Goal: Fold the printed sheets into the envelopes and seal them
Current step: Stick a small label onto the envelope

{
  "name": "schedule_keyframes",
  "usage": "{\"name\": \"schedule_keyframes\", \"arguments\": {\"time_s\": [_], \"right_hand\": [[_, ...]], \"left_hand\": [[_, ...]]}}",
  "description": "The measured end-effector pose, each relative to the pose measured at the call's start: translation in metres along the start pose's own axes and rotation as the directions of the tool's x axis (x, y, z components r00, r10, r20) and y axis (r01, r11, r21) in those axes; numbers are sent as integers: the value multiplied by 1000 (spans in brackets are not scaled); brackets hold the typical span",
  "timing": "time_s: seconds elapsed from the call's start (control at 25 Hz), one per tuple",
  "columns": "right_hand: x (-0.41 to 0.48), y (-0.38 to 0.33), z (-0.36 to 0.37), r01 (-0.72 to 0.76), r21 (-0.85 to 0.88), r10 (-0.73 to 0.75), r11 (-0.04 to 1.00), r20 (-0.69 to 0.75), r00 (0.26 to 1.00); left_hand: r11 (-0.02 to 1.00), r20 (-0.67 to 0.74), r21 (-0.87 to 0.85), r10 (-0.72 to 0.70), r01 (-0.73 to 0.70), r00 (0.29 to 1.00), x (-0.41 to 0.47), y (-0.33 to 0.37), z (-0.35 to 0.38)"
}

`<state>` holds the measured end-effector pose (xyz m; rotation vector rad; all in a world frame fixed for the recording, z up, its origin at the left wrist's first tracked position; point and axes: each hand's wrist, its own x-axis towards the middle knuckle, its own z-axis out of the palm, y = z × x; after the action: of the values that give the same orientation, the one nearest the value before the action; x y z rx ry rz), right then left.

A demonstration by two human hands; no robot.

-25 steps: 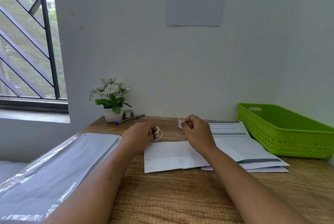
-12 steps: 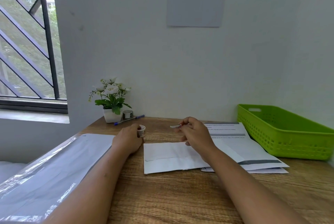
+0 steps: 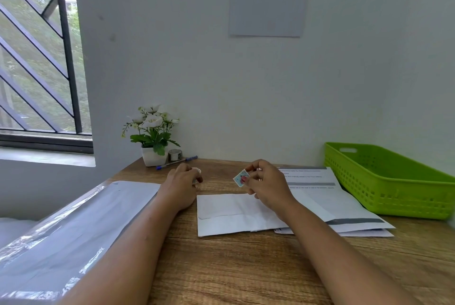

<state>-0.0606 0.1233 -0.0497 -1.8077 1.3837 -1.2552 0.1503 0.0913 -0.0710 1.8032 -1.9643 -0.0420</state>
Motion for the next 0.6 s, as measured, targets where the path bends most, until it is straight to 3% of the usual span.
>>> {"name": "schedule_keyframes", "arguments": {"time_s": [0.16,0.32,0.6], "right_hand": [[0,1,1,-7,-32,7,999,4,1000],[1,2,0,-9,-12,9,1000,13,1000],[4,7,-2,6,-35,-7,999,-34,999]], "left_hand": [[995,58,102,-21,15,998,-1,1,1],[977,81,179,-131,115,988,-3,-2,4],[970,153,146,-218,196,964,-1,-2,0]]}}
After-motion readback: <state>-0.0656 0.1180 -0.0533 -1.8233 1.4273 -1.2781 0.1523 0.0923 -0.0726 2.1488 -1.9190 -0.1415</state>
